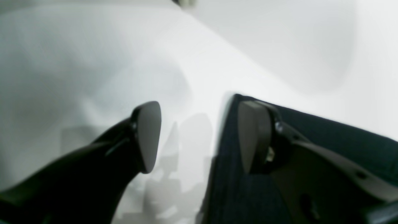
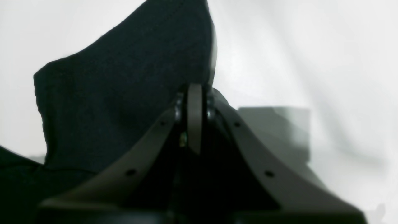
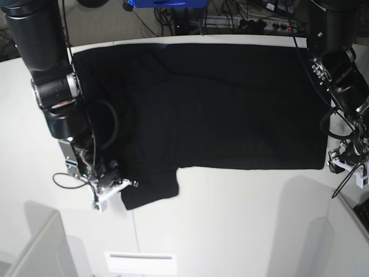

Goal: Fold the T-shirt properly
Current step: 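Reach the left gripper down to the other hem corner and grasp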

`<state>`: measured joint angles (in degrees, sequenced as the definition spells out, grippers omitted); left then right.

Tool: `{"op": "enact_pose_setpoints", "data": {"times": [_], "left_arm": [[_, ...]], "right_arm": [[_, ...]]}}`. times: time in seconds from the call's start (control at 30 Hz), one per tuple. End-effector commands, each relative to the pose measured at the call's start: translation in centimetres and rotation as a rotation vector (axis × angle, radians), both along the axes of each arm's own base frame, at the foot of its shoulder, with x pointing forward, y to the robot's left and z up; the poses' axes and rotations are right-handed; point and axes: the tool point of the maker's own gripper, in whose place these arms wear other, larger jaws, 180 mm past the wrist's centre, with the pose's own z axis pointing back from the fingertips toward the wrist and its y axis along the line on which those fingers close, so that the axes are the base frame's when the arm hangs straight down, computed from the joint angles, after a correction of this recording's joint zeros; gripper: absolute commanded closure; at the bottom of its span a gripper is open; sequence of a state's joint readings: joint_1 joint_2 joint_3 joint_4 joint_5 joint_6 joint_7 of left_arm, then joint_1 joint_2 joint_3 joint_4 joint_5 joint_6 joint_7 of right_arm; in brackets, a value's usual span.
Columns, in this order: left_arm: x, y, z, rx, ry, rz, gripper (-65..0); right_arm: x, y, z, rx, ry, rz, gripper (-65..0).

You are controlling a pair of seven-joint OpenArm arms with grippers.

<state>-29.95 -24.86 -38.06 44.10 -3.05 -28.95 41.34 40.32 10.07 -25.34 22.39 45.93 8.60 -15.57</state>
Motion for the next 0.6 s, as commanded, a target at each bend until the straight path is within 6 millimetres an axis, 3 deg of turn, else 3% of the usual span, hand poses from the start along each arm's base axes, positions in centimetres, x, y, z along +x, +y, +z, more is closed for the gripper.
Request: {"op": "enact_pose_setpoints", "data": {"times": [0.0,0.17,0.3,0.4,0.57], "left_arm": [[1.4,0.9,2.2,0.006,-0.062,0.009,-38.2],[2.8,-0.2,1.8,-0.062,-0.061,0.010,-38.2],[3.5,-1.4,1.6,-0.019,-0.022,-0.054,-38.2],[4.2,-1.2,1.7,0.032,-0.037,-0.029,-38.2],[3.6,-1.7,-1.3,-0.010,0.004,0.000,-38.2]], "right_arm": [[0.5,-0.3,0.7,-0.017,0.005,0.006,0.0],[0.5,-0.3,0.7,-0.017,0.005,0.006,0.0],[0.5,-0.3,0.6,-0.017,0.007,0.006,0.0],[0.5,-0.3,0.6,-0.017,0.007,0.006,0.0],[0.3,-0.3,0.4,-0.017,0.010,0.006,0.0]]}}
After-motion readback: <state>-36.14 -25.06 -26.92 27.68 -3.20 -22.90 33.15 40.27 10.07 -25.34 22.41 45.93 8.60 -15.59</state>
